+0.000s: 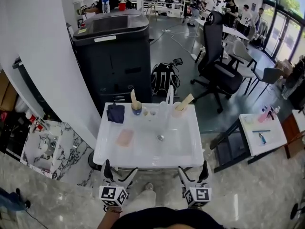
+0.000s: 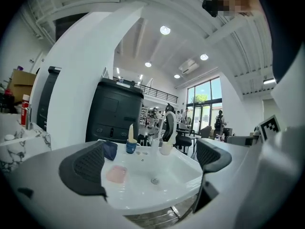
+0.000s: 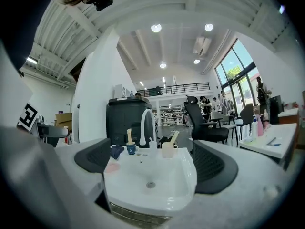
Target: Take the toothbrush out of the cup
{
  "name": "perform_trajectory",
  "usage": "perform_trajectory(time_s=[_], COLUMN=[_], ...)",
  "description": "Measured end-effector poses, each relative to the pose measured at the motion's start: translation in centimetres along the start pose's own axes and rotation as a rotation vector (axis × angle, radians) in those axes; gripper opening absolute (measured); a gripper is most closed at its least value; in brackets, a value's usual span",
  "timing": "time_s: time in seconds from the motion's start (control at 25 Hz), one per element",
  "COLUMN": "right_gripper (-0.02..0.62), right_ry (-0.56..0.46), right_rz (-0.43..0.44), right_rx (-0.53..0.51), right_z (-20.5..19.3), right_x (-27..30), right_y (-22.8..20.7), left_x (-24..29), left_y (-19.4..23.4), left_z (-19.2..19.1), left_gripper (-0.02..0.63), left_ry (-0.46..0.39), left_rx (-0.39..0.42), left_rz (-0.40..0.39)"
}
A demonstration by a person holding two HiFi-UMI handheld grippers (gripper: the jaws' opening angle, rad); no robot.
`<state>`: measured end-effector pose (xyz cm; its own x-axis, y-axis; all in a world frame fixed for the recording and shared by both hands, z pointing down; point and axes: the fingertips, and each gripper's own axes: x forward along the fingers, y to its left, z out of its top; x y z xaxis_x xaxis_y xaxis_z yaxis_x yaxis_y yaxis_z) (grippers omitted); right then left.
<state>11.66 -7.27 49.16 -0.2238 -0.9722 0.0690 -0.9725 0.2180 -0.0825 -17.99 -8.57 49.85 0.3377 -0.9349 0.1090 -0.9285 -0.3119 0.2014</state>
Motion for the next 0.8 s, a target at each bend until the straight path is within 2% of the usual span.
perform_trajectory(time_s=[0.4, 0.8], right_gripper=[0.534, 0.534], right_ry=[0.007, -0.01], right_rz=[-0.073, -0.086], right_rx=[0.008, 0.021], right_z=[1.6, 0.8], right_x=[8.1, 10.4], right_y=[-1.9, -3.6], left_x=[9.5, 13.8], left_y=[3.2, 3.8], left_z=[1.9, 2.1], left_gripper=[0.574, 0.574], left_ry=[0.012, 0.019], left_rx=[0.015, 0.038], left_rz=[-0.06, -0.097])
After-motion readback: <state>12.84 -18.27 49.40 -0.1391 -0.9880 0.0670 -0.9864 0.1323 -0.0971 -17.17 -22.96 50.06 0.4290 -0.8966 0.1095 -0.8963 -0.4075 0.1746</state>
